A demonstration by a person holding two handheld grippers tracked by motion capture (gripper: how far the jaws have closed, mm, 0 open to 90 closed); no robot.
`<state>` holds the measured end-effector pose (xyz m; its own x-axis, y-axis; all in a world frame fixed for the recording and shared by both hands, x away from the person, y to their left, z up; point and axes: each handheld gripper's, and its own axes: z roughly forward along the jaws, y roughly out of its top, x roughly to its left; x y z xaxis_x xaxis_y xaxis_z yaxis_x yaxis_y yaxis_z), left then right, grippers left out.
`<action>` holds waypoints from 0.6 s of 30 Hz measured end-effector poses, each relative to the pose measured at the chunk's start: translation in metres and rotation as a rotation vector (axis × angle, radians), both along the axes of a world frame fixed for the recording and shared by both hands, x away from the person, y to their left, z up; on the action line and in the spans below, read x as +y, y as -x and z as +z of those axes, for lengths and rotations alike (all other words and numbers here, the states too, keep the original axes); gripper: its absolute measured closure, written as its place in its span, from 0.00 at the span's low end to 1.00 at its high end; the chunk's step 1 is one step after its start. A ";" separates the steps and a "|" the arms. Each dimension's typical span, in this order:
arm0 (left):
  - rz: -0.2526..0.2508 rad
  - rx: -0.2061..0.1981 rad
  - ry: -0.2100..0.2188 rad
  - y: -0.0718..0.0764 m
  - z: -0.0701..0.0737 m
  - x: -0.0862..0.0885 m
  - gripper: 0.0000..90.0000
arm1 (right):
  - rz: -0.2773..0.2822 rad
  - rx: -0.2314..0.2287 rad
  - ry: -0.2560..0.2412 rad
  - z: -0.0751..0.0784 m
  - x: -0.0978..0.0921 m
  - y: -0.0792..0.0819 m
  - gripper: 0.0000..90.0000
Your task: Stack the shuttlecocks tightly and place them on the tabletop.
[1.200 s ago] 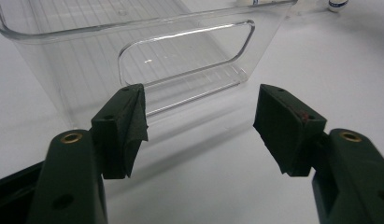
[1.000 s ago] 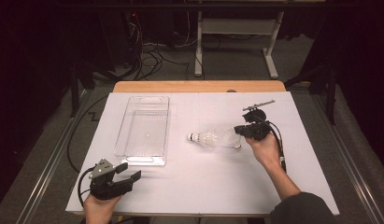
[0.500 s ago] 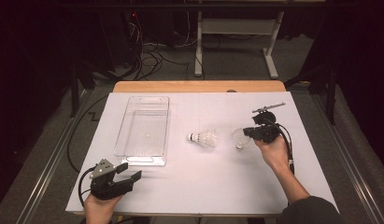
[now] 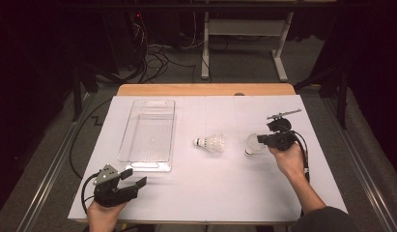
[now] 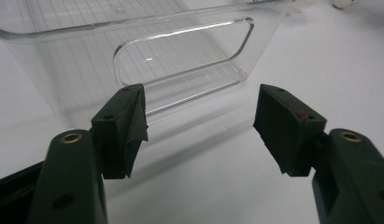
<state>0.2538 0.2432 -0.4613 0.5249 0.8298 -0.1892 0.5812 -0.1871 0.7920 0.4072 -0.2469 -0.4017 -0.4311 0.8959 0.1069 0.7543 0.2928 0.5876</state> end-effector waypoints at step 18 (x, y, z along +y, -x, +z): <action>0.000 0.002 -0.002 0.000 0.000 0.000 0.39 | 0.069 -0.018 -0.046 0.007 0.011 0.003 1.00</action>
<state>0.2542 0.2429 -0.4615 0.5246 0.8302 -0.1887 0.5831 -0.1889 0.7901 0.4045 -0.2358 -0.3951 -0.4940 0.8583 0.1388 0.7225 0.3165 0.6146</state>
